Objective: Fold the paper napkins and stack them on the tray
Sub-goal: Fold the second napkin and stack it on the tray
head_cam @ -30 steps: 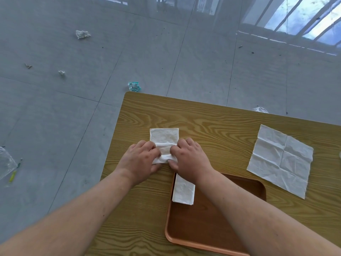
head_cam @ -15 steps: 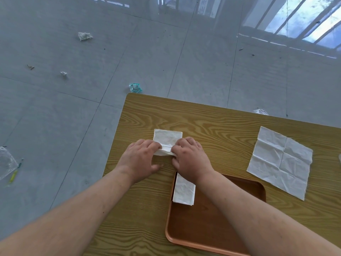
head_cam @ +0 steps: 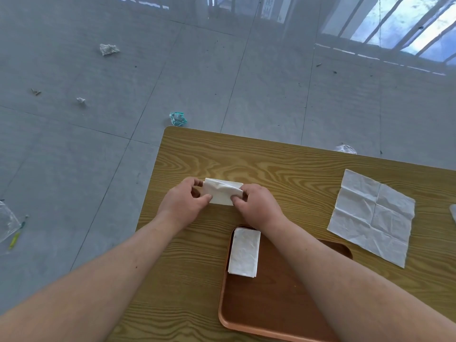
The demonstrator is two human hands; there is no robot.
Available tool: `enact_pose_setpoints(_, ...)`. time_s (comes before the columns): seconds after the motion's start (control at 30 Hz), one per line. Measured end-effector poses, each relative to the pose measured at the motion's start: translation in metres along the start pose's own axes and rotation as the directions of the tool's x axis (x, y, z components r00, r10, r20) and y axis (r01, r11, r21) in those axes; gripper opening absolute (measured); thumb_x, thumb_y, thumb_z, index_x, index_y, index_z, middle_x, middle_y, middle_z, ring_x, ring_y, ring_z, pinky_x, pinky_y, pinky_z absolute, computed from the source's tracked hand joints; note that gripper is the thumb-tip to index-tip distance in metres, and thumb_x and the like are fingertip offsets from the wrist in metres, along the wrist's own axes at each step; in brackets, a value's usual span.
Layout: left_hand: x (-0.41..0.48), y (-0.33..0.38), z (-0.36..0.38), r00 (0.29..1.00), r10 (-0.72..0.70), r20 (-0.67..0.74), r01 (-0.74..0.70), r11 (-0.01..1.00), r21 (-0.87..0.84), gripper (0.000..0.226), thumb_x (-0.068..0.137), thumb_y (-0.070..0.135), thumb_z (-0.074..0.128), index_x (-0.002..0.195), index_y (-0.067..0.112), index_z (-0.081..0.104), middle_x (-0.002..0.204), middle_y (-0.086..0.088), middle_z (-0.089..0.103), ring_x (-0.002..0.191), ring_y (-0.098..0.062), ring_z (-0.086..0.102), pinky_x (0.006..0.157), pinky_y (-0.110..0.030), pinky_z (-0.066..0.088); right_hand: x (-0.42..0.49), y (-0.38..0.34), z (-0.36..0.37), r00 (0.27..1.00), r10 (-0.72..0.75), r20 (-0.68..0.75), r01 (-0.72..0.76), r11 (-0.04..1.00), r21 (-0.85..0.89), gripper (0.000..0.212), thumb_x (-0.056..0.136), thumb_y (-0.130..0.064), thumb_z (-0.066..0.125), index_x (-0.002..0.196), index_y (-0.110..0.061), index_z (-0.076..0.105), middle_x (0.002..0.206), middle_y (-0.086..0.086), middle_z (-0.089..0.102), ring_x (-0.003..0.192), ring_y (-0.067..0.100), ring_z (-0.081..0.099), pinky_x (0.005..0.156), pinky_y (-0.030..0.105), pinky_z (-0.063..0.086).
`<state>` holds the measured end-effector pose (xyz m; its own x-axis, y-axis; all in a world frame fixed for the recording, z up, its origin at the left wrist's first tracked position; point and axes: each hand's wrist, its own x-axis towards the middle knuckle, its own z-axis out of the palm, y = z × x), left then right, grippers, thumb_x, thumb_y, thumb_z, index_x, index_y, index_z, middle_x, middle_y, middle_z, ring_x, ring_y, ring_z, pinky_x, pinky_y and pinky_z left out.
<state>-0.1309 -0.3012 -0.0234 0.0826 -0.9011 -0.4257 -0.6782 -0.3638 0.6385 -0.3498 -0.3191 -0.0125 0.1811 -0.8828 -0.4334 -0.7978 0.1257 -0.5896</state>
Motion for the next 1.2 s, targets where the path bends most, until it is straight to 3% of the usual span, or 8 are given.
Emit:
enact_pose_setpoints(0.1, 0.007, 0.000, 0.002, 0.998, -0.059, 0.020, 0.059, 0.998, -0.004, 0.017, 0.087, 0.050, 0.072, 0.095, 0.037, 0.065, 0.087, 0.015, 0.068, 0.081, -0.005, 0.062, 0.067, -0.032, 0.052, 0.003, 0.002, -0.002, 0.998, 0.060, -0.011, -0.059, 0.996, 0.074, 0.027, 0.094, -0.040, 0.062, 0.086, -0.015, 0.068, 0.080, -0.001, 0.069, 0.077, 0.020, 0.063, 0.069, 0.042, 0.055)
enact_pose_setpoints(0.27, 0.011, 0.004, 0.005, 0.996, -0.082, 0.014, 0.081, 0.992, 0.098, 0.021, 0.092, 0.050, 0.065, 0.080, 0.034, 0.065, 0.080, 0.013, 0.067, 0.074, -0.007, 0.060, 0.056, -0.030, 0.040, 0.010, 0.001, -0.004, 0.992, 0.119, -0.038, -0.117, 0.991, 0.059, 0.026, 0.095, -0.041, 0.060, 0.084, -0.018, 0.064, 0.076, -0.003, 0.067, 0.074, 0.019, 0.062, 0.063, 0.035, 0.049)
enact_pose_setpoints(0.47, 0.012, 0.009, 0.007, 0.998, -0.063, -0.013, 0.065, 0.979, 0.192, 0.023, 0.093, 0.051, 0.061, 0.080, 0.033, 0.063, 0.078, 0.013, 0.065, 0.074, -0.007, 0.059, 0.057, -0.032, 0.044, 0.013, 0.000, -0.007, 0.989, 0.132, -0.066, -0.136, 0.989, -0.057, 0.026, 0.097, -0.040, 0.056, 0.079, -0.022, 0.060, 0.074, -0.004, 0.064, 0.071, 0.018, 0.060, 0.055, 0.032, 0.042)
enact_pose_setpoints(0.77, 0.014, 0.013, 0.008, 0.999, -0.039, -0.026, 0.044, 0.969, 0.242, 0.022, 0.091, 0.052, 0.064, 0.080, 0.034, 0.059, 0.079, 0.015, 0.064, 0.076, -0.008, 0.059, 0.061, -0.033, 0.048, 0.017, -0.001, -0.006, 0.989, 0.133, -0.070, -0.139, 0.987, -0.076, 0.022, 0.092, -0.033, 0.056, 0.073, -0.023, 0.056, 0.074, -0.005, 0.063, 0.071, 0.017, 0.058, 0.053, 0.031, 0.036)
enact_pose_setpoints(0.93, 0.012, 0.015, 0.006, 0.999, -0.006, -0.049, 0.017, 0.972, 0.233, 0.025, 0.088, 0.053, 0.069, 0.087, 0.035, 0.052, 0.082, 0.014, 0.062, 0.074, -0.006, 0.058, 0.059, -0.032, 0.048, 0.017, 0.001, -0.005, 0.990, 0.114, -0.082, -0.122, 0.988, -0.097, 0.018, 0.091, -0.034, 0.056, 0.077, -0.023, 0.055, 0.077, -0.006, 0.061, 0.072, 0.015, 0.056, 0.054, 0.032, 0.037)
enact_pose_setpoints(1.1, 0.012, 0.013, 0.004, 0.998, -0.003, -0.057, 0.012, 0.985, 0.174, 0.042, 0.082, 0.055, 0.074, 0.107, 0.031, 0.050, 0.090, 0.011, 0.059, 0.077, -0.007, 0.057, 0.061, -0.030, 0.046, 0.018, 0.004, -0.003, 0.983, 0.157, -0.094, -0.156, 0.988, 0.023, 0.014, 0.094, -0.038, 0.058, 0.096, -0.026, 0.062, 0.088, -0.011, 0.064, 0.081, 0.012, 0.060, 0.063, 0.032, 0.047)
enact_pose_setpoints(1.2, 0.012, 0.013, 0.003, 0.992, 0.113, -0.052, -0.097, 0.966, 0.242, 0.062, 0.080, 0.057, 0.075, 0.126, 0.027, 0.048, 0.119, 0.006, 0.052, 0.108, -0.013, 0.054, 0.087, -0.031, 0.047, 0.019, 0.005, -0.006, 0.985, 0.145, -0.097, -0.131, 0.982, 0.136, 0.009, 0.095, -0.035, 0.061, 0.093, -0.027, 0.063, 0.082, -0.009, 0.066, 0.074, 0.013, 0.063, 0.062, 0.034, 0.052)
